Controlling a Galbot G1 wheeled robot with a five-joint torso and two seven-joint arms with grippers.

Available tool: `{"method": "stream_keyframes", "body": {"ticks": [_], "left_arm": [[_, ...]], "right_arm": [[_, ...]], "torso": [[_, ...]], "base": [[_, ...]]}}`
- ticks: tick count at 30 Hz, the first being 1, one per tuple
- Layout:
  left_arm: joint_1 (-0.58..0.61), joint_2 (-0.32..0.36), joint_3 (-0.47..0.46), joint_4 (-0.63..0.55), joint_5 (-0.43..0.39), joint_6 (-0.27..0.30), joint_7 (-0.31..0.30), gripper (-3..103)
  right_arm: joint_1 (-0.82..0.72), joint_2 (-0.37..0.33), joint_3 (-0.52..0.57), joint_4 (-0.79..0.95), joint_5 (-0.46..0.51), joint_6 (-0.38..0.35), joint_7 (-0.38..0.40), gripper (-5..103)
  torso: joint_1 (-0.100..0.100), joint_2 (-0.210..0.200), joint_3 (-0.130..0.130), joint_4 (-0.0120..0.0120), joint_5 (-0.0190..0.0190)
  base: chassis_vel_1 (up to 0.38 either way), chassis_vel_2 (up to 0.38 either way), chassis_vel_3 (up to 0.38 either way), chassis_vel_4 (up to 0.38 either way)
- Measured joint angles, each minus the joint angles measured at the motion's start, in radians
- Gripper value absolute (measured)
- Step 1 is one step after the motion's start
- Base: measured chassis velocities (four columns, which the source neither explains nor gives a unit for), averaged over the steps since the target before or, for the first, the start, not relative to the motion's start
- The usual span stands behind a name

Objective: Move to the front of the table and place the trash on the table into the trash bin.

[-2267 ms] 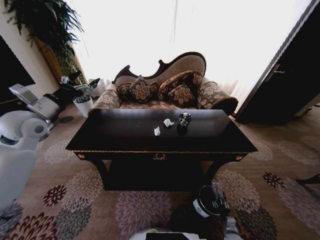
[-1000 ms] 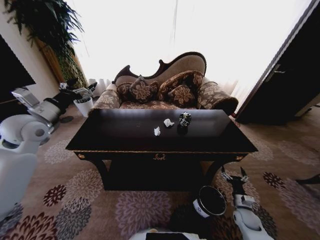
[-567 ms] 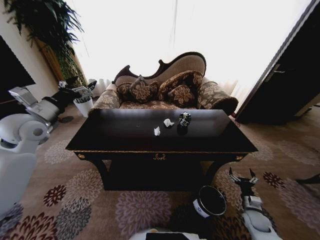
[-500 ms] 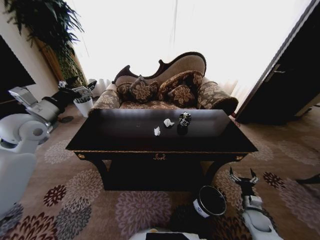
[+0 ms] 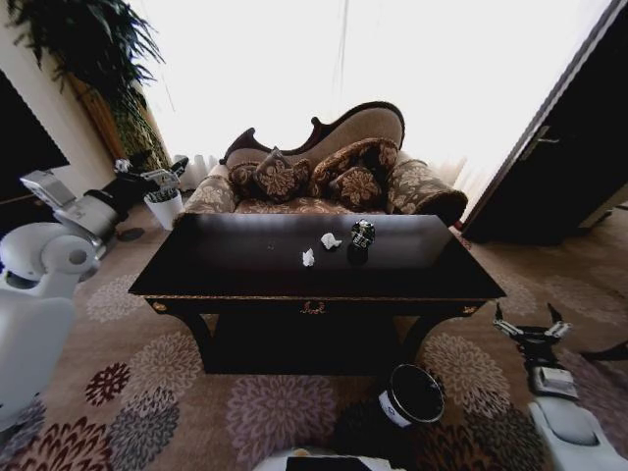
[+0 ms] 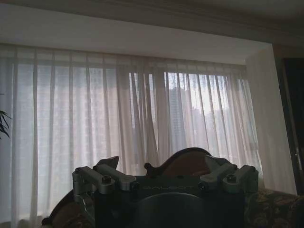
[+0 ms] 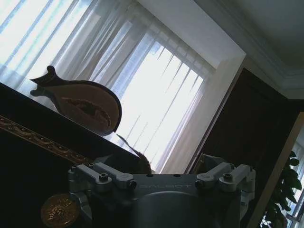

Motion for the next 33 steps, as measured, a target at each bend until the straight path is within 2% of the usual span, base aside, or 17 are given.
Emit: {"method": "stream_keyframes", "body": {"ticks": [6, 11, 12, 15, 16, 18, 20, 24, 27, 33], "left_arm": [[0.006, 0.011, -0.012, 0.002, 0.0, -0.001, 0.005, 100], [0.01, 0.004, -0.012, 0.003, 0.005, -0.002, 0.007, 100], [0.01, 0.002, -0.011, 0.002, 0.006, -0.002, 0.008, 100], [0.01, -0.002, -0.009, 0.005, 0.007, -0.003, 0.009, 100], [0.01, -0.002, -0.009, 0.005, 0.007, -0.003, 0.009, 100], [0.008, -0.005, -0.006, 0.015, 0.006, -0.003, 0.009, 100], [0.006, -0.007, 0.0, 0.028, 0.011, -0.005, 0.009, 100], [0.005, -0.014, 0.002, 0.042, 0.025, -0.009, 0.013, 100], [0.005, -0.018, 0.002, 0.043, 0.027, -0.009, 0.015, 100], [0.007, -0.02, -0.002, 0.056, 0.039, -0.019, 0.028, 100]], "right_arm": [[-0.053, -0.006, -0.003, 0.022, 0.02, 0.035, -0.039, 100], [-0.099, -0.024, 0.023, 0.018, -0.004, 0.07, -0.075, 100], [-0.113, -0.029, 0.032, 0.019, 0.008, 0.076, -0.096, 100], [-0.156, -0.04, 0.051, 0.028, 0.084, 0.119, -0.229, 100], [-0.156, -0.04, 0.051, 0.028, 0.084, 0.119, -0.229, 100], [-0.182, -0.047, 0.054, 0.035, 0.168, 0.139, -0.319, 100], [-0.202, -0.051, 0.053, 0.042, 0.233, 0.143, -0.357, 100], [-0.257, -0.048, 0.045, 0.092, 0.297, 0.138, -0.36, 100], [-0.297, -0.039, 0.046, 0.142, 0.301, 0.133, -0.345, 100], [-0.44, 0.004, 0.064, 0.292, 0.228, 0.151, -0.307, 100]], "torso": [[0.0, 0.0, 0.0, 0.0, 0.0002], [0.0, 0.0, 0.0, 0.0, 0.0], [0.0, 0.0, 0.0, 0.0, 0.0], [0.0, 0.0, 0.0, -0.0003, 0.0001], [0.0, 0.0, 0.0, -0.0003, 0.0001], [0.0, 0.0, 0.0, 0.0, 0.0001], [0.0, 0.0, 0.0, -0.0001, 0.0], [0.0, 0.0, 0.0, 0.0, 0.0001], [0.0, 0.0, 0.0, 0.0, 0.0001], [0.0, 0.0, 0.0, -0.0002, 0.0]], "base": [[0.0, 0.0, 0.0, 0.0], [0.0, 0.0, 0.0, 0.0], [0.0, 0.0, 0.0, 0.0], [0.0, 0.0, 0.0, 0.0], [0.0, 0.0, 0.0, 0.0], [0.0, 0.0, 0.0, 0.0], [0.0, 0.0, 0.0, 0.0], [0.0, 0.0, 0.0, 0.0], [0.0, 0.0, 0.0, 0.0], [0.0, 0.0, 0.0, 0.0]]}}
